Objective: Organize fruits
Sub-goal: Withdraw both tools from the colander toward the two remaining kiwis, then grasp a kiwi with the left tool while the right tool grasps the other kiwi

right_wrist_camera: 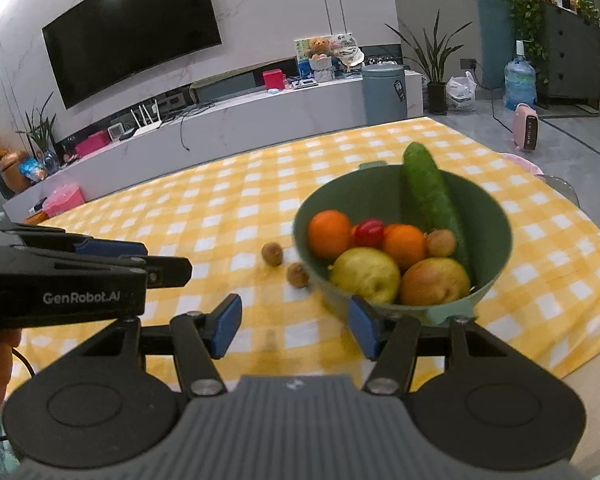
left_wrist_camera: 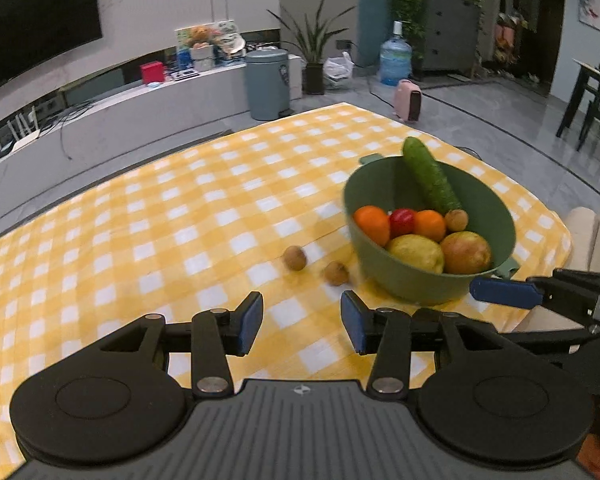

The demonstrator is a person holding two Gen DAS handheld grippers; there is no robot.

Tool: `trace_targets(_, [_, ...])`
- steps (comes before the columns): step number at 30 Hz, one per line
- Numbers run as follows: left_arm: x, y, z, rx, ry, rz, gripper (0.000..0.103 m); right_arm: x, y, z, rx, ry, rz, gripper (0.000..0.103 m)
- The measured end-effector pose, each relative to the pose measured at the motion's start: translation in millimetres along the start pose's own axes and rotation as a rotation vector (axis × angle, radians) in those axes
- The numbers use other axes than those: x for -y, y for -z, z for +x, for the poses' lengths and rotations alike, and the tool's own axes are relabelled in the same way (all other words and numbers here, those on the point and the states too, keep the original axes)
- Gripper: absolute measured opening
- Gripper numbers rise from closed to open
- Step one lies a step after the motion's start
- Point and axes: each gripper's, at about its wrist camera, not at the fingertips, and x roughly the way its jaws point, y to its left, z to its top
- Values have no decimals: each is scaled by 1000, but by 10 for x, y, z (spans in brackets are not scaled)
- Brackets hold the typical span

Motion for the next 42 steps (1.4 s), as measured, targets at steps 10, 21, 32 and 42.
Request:
trace_targets(10, [-334, 189, -28, 18, 25, -95, 53, -285, 78, 94, -26, 32, -15, 60])
trace_targets(21, [-557, 196, 51, 42, 55, -139, 53, -438, 84, 243, -8, 37, 8, 60])
trace_targets(32, [-738, 195, 312, 29, 99, -142, 53, -472, 73, 498, 12, 73, 67, 60])
trace_targets(42, [-965, 204, 670, -7, 141, -166, 45, -526, 58, 895, 7, 120, 46, 41])
